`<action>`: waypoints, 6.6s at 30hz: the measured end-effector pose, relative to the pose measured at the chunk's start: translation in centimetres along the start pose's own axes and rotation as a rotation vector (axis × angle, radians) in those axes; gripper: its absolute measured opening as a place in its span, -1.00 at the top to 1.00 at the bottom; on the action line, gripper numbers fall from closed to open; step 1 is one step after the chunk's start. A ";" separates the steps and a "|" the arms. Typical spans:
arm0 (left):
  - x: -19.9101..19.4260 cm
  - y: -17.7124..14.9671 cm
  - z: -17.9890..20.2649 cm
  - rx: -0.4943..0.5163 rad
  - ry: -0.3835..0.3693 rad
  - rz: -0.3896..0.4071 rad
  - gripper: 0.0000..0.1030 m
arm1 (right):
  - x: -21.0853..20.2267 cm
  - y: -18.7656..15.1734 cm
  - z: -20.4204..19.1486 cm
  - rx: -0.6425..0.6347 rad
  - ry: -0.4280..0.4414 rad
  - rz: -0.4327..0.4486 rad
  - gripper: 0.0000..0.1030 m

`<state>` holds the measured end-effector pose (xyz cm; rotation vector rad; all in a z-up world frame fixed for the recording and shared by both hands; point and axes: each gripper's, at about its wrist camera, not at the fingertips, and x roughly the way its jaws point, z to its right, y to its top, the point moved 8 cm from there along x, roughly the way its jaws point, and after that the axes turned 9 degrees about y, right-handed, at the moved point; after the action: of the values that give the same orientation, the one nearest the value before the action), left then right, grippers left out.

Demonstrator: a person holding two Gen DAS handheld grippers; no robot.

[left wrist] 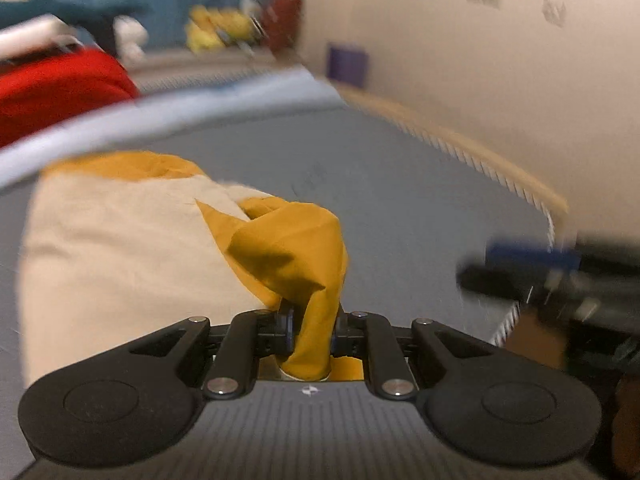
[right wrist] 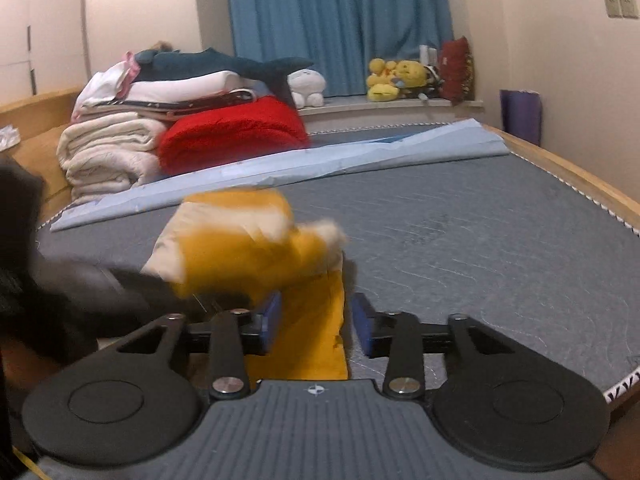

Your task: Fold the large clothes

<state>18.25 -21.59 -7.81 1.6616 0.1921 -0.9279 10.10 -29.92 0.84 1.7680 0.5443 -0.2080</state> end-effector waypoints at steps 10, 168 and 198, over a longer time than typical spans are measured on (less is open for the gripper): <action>-1.7 -0.8 -3.6 -0.167 -0.161 -0.082 -0.25 | 3.3 -1.6 -0.5 0.222 0.123 -0.075 -0.19; 7.6 -5.6 -25.6 -0.770 -0.042 -0.411 -0.83 | 19.5 -1.9 6.6 0.269 0.017 -0.472 -0.30; 6.6 4.2 -36.4 -0.751 0.121 -0.058 -0.29 | 27.3 4.9 -2.7 0.404 0.278 -0.150 0.90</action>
<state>42.13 7.02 -8.18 1.0125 0.5955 -0.6750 35.87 -21.37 -5.60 2.1662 0.8853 -0.1856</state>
